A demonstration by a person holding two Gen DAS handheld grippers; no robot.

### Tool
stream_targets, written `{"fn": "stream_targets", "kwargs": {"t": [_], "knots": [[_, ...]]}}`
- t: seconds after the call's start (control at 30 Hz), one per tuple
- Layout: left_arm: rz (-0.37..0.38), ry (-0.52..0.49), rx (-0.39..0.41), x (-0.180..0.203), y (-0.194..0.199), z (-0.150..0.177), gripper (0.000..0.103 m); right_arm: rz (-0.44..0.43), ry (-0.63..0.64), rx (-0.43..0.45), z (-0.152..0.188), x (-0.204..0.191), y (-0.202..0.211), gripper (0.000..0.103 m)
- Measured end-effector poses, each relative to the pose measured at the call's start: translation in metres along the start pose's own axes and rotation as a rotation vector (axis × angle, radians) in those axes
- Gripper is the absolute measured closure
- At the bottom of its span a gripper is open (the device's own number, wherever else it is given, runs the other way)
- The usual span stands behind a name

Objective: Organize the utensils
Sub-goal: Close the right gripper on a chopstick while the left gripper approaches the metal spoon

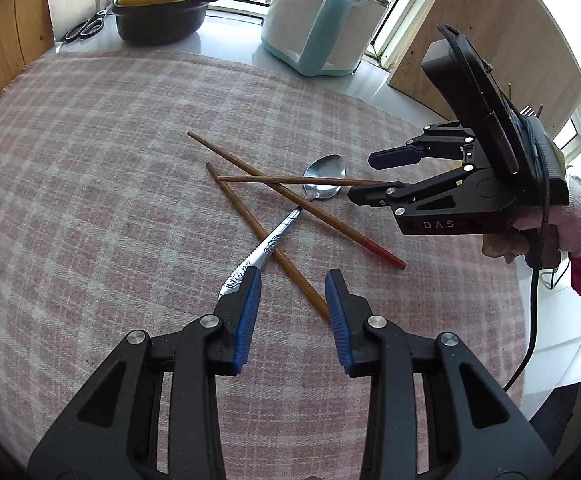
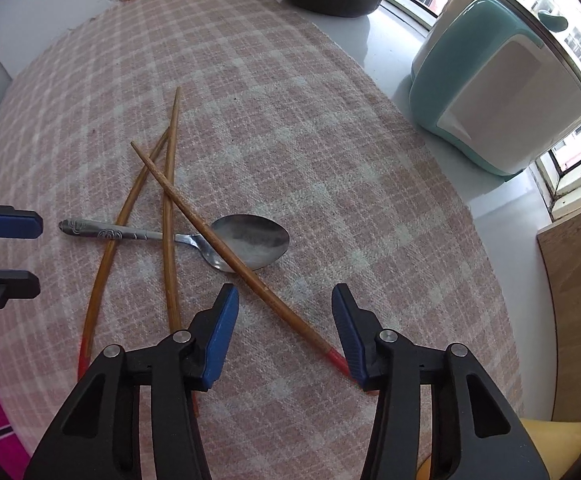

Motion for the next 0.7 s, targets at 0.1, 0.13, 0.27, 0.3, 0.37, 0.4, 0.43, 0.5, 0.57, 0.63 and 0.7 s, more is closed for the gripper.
{"fn": "stream_targets", "kwargs": {"t": [0.1,0.13,0.27,0.3,0.37,0.4,0.43,0.5,0.57,0.63,0.7], "knots": [[-0.007,0.010,0.001,-0.007,-0.001,-0.004,0.069,-0.013,0.000,-0.013,-0.002,-0.001,-0.005,0.068],[-0.007,0.016,0.001,-0.009,-0.001,-0.005,0.069,-0.021,-0.002,-0.016,-0.002,-0.001,-0.006,0.072],[-0.005,0.040,0.000,-0.018,-0.004,-0.011,0.073,-0.052,-0.019,-0.021,-0.006,0.000,-0.012,0.079],[-0.005,0.044,-0.002,-0.019,-0.006,-0.012,0.074,-0.056,-0.022,-0.024,-0.007,0.000,-0.012,0.080],[-0.004,0.049,-0.001,-0.020,-0.007,-0.014,0.074,-0.067,-0.035,-0.031,-0.007,0.000,-0.014,0.086],[-0.001,0.051,-0.003,-0.020,-0.008,-0.015,0.074,-0.078,-0.045,-0.033,-0.006,-0.001,-0.014,0.088],[0.001,0.052,-0.004,-0.020,-0.009,-0.016,0.074,-0.090,-0.054,-0.035,-0.005,-0.002,-0.014,0.092],[0.003,0.053,-0.006,-0.020,-0.011,-0.018,0.074,-0.105,-0.071,-0.039,-0.003,-0.003,-0.015,0.095],[0.015,0.062,-0.008,-0.020,-0.013,-0.021,0.074,-0.117,-0.093,-0.043,0.001,-0.004,-0.013,0.097],[0.028,0.071,-0.011,-0.020,-0.015,-0.026,0.074,-0.132,-0.119,-0.041,0.007,-0.005,-0.011,0.097],[0.042,0.083,-0.015,-0.019,-0.019,-0.033,0.074,-0.149,-0.149,-0.040,0.011,-0.004,-0.011,0.097]]}}
Point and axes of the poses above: each gripper's, at about its wrist camera, not at the fingertips, and y roughly against the way its jaws point, x to its right, z to its underside, the point moved 7 cm from there along -y, roughly the way its jaws point, and after that the axes turned 8 degrees about -x, right-handed, at the moved point
